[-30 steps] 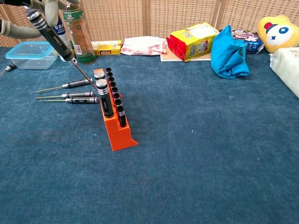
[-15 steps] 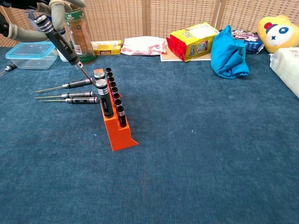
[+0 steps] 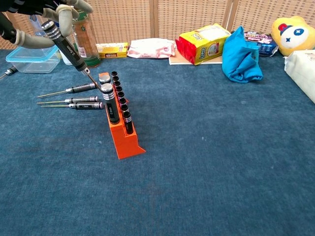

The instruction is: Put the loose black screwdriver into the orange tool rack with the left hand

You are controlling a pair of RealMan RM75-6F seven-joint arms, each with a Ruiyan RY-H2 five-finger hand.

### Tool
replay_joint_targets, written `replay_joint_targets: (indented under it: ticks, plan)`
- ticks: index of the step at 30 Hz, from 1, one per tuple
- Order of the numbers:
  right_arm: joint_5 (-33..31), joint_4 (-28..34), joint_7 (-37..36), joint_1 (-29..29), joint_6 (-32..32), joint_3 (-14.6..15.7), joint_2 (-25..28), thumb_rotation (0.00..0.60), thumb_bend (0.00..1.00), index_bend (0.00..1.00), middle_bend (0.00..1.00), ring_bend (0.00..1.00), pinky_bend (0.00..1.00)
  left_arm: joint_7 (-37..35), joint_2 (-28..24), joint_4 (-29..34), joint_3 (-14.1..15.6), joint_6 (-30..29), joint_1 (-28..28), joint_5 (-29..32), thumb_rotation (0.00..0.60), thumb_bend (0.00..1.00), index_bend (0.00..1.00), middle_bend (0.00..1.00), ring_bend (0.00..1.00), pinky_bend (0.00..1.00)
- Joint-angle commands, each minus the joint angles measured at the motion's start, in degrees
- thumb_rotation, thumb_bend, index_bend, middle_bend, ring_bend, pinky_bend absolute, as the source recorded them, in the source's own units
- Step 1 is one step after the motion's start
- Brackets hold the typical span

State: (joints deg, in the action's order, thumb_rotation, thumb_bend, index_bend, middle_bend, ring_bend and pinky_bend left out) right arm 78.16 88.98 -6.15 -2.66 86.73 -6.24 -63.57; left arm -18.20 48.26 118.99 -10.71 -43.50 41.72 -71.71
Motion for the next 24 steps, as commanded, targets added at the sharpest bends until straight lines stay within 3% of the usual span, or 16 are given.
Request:
replay_joint_targets:
  ticks: [1,24]
  plan:
    - [0.0,0.0,0.0,0.0,0.0,0.0,0.0,0.546,0.04,0.11,0.13,0.10,0.07,0.3,0.3,-0.1,-0.1,0.1,0.2,0.2,0.600,0.47,0.58,0.00,0.00,0.05]
    - [-0.4,-0.6,-1.3,-0.6,-0.4,0.1,-0.2,0.550,0.05,0.11,0.12,0.10,0.07,8.1,4.4,-1.2,0.0,1.9,3.8,9.3,0.600,0.47,0.58,0.00,0.00,0.05]
